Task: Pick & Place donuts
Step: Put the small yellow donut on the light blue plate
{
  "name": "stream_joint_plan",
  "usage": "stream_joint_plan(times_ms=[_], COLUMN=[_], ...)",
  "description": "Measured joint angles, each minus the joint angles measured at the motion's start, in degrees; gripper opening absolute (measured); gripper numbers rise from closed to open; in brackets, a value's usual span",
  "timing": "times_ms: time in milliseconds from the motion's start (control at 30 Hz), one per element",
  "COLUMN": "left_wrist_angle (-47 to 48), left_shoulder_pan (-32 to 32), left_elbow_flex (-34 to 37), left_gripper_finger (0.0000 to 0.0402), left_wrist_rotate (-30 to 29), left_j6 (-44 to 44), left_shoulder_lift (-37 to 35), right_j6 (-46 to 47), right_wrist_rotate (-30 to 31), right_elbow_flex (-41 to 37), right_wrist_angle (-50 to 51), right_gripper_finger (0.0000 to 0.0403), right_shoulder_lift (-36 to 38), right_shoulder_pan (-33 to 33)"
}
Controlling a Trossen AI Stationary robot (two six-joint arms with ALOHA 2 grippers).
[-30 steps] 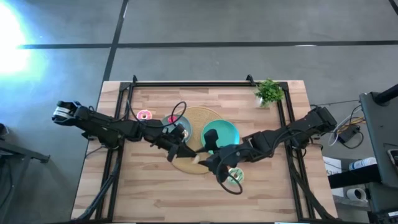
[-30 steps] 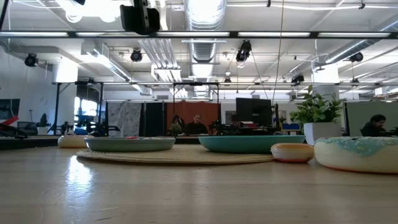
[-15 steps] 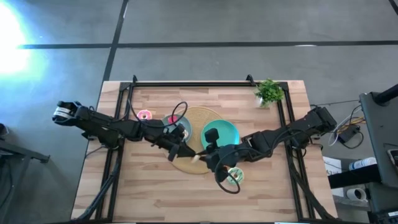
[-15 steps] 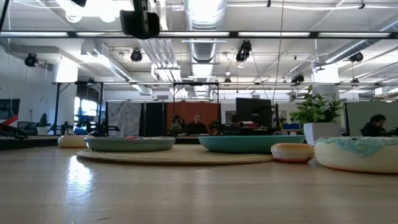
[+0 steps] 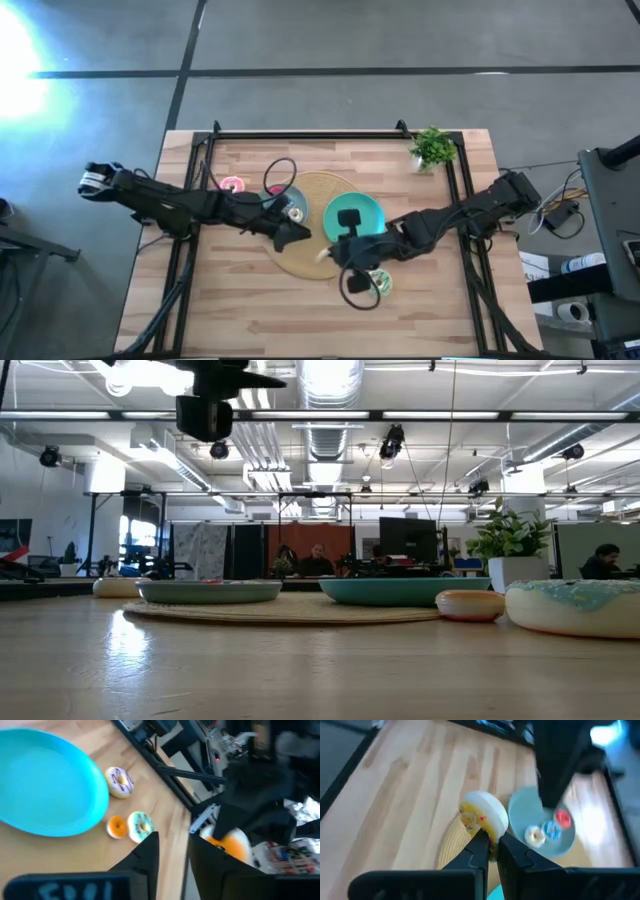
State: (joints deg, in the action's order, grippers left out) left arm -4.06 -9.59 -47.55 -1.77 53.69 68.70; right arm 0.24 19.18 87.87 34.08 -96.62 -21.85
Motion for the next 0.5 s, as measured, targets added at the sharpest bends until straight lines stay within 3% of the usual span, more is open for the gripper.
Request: stream_joint_plan(times_ms=[167,333,500], left_wrist_angle=[3.35,7.28,7.67], left_shoulder_pan=[-3.74,-12.04,-20.71], left_elbow_flex=[0.02,-0.07,-0.22], left_gripper_finger=[0.0090,0.0088,0.0087], left_wrist_rotate=[-5.30,-20.88,-33.02], left_j6=[-2.98,-8.92,-13.76], left_shoulder_lift=[-6.15,-13.20,-18.73], right_j6=[16.62,27.39,31.89], right_wrist_rotate=[-1.09,-10.32,-18.34], right_elbow_flex=[-0.40,-0.67,0.08], right_wrist_angle=[2.41,-2.14,-11.74], right_gripper_finger=[0.0017,0.0017,0.0017], right_shoulder_lift=[-1.98,-7.21,-14.71], right_shoulder_pan=[4.05,10.59,15.39])
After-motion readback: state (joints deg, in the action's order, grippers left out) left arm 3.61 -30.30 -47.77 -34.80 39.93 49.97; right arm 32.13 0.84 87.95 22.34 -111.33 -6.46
